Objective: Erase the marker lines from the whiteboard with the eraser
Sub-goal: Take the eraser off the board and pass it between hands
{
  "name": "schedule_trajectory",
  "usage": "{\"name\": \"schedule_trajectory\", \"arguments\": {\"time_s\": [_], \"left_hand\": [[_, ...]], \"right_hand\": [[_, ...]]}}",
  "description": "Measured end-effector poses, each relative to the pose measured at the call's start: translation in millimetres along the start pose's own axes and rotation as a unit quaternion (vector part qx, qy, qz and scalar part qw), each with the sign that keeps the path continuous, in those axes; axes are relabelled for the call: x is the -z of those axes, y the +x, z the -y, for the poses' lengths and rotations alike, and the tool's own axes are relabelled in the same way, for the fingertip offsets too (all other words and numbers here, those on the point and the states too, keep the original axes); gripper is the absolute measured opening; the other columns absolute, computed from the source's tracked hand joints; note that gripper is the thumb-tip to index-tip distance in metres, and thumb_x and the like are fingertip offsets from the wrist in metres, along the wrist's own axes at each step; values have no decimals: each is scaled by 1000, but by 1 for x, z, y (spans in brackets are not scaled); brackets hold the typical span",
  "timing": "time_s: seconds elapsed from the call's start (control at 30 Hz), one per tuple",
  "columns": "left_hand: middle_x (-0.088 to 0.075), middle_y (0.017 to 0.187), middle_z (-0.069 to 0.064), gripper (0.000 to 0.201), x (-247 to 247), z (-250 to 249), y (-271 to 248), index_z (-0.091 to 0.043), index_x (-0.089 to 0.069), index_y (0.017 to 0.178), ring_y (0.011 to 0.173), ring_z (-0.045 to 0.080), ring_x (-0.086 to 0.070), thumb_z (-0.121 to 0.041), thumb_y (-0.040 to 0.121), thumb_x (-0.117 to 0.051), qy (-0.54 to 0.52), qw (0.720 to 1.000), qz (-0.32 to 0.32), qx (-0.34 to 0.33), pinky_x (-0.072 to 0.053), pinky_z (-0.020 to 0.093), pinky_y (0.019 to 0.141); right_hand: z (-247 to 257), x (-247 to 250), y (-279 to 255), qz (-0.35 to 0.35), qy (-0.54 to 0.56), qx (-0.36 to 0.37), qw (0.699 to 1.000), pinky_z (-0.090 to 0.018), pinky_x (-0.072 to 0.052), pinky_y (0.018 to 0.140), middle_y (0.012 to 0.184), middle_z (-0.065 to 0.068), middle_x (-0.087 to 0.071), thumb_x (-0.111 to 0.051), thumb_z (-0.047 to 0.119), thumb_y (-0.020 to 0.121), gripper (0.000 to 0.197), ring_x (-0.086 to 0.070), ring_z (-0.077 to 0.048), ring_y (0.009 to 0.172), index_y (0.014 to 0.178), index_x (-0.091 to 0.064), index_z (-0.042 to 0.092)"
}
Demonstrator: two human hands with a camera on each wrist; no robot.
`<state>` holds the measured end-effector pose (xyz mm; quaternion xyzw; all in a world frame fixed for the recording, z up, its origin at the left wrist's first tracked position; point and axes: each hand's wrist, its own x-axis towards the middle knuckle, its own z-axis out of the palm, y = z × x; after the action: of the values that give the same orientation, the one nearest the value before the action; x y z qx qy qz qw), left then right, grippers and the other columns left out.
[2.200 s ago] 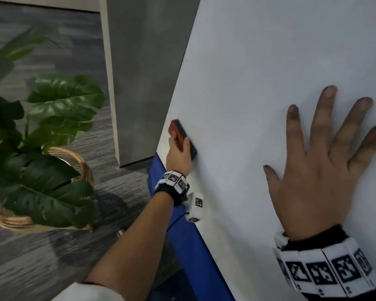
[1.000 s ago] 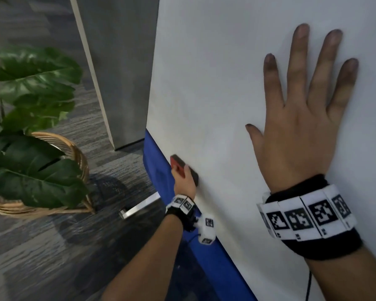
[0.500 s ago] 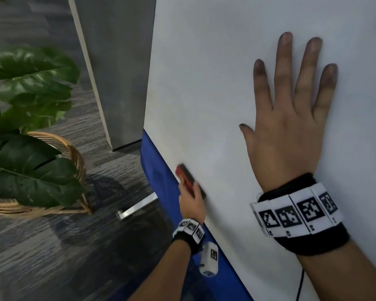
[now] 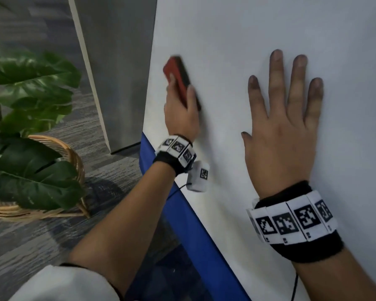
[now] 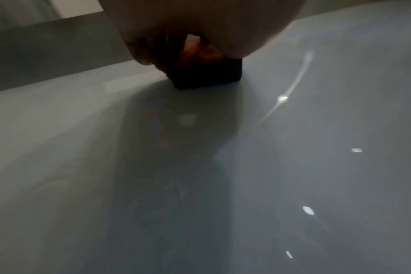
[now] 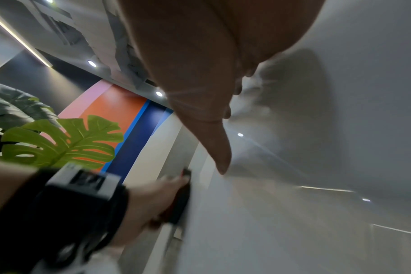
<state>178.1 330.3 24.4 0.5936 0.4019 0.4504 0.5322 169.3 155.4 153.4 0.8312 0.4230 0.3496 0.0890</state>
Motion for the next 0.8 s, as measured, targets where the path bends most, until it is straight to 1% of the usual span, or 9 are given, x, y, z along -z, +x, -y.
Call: {"name": "schedule_trajectory", "arguments": {"time_s": [0.1,0.17,0.3,0.37,0.47,0.57,0.63,0.73,0.8], "left_hand": [[-52,137,-3,61,6,-52,-11,-27,-31,158,120,8,-53,-40,103,-53,-32,993,37,-109,-43,31,111],[-47,135,2,61,18,-60,-32,-26,-33,156,116,3,-53,-33,102,-59,-69,981,96,-150,-46,24,105],[-61,124,7,82,36,-42,-93,-30,-33,153,95,16,-67,-15,88,-80,-172,958,215,-77,-57,27,80],[-69,115,3,84,37,-35,-130,-31,-40,148,97,15,-70,-10,80,-85,-207,947,245,-3,-58,33,86],[-67,98,-6,47,42,-40,-188,-28,-58,135,91,9,-62,-19,91,-71,-234,923,302,35,-53,25,86],[-66,107,-3,31,52,-63,-255,-34,-58,130,102,6,-64,-33,99,-59,-228,898,373,54,-53,24,93],[-64,121,-15,34,58,-86,-300,-37,-51,129,112,-9,-61,-42,96,-44,-213,892,393,69,-49,17,100],[-53,141,-19,52,63,-122,-362,-32,-35,148,127,-15,-51,-48,99,-25,-190,876,439,50,-42,6,102],[-57,137,-25,56,60,-144,-410,-33,-28,154,127,-11,-53,-49,101,-19,-200,850,485,48,-45,8,98]], "right_hand": [[-6,4,-5,19,34,20,999,-47,7,126,171,-16,-5,-63,8,96,65,-3,-39,157,155,-36,8],[-16,6,-13,19,71,41,996,-46,-1,128,169,-18,-13,-58,1,95,53,-9,-38,157,147,-49,7],[-26,15,-51,39,210,37,976,-47,-16,128,165,-17,-29,-57,-3,93,51,-22,-33,155,142,-57,8],[-26,27,-75,89,350,-9,933,-36,-18,128,166,-9,-27,-47,8,103,50,-21,-22,155,152,-46,12],[-33,52,-112,176,529,-132,819,-8,-14,120,167,8,-24,-37,27,111,51,-18,2,152,160,-29,21],[-57,80,-156,194,642,-242,701,-9,-29,116,146,24,-46,-34,37,109,50,-39,21,132,157,-36,25],[-77,101,-195,190,683,-268,653,-12,-36,113,142,24,-52,-31,42,107,50,-47,19,128,154,-42,27],[-109,138,-263,175,671,-289,660,-13,-39,107,140,14,-57,-30,47,104,56,-51,6,129,157,-37,29],[-134,162,-310,173,648,-314,672,-9,-39,99,133,8,-54,-32,48,104,60,-52,7,120,161,-23,33]]}}
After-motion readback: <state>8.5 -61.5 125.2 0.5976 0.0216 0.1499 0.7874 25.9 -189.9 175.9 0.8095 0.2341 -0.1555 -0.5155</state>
